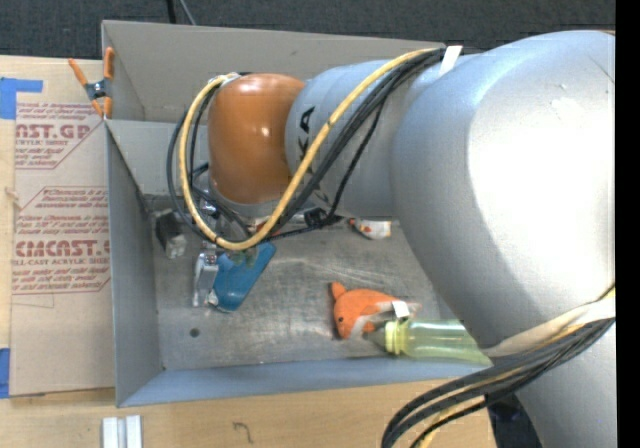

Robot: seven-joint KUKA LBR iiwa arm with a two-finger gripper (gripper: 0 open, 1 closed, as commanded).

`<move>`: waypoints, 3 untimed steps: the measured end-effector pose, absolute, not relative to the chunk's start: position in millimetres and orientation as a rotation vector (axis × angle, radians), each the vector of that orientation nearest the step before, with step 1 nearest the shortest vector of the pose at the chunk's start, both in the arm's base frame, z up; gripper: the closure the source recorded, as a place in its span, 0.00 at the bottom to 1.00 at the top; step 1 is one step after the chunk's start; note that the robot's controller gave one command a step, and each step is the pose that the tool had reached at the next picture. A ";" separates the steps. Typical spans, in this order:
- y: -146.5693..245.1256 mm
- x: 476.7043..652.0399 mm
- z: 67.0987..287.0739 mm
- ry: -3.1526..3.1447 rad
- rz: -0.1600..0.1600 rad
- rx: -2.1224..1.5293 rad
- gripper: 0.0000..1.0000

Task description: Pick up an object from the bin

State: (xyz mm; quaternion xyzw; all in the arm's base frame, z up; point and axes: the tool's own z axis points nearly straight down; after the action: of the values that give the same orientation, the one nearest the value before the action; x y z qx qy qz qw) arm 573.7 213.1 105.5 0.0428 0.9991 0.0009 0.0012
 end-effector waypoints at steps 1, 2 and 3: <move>176.0 573.6 88.2 3.133 0.006 0.290 0.00; 168.2 534.9 73.0 3.100 0.010 0.457 1.00; 168.2 534.9 73.0 3.100 0.011 0.458 1.00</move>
Offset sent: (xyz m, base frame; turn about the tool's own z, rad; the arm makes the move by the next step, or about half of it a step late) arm -0.0413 -0.0472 -0.0355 0.2083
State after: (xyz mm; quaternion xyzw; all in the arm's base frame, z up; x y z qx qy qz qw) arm 534.9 168.2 73.0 0.1461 0.9893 0.0034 0.0041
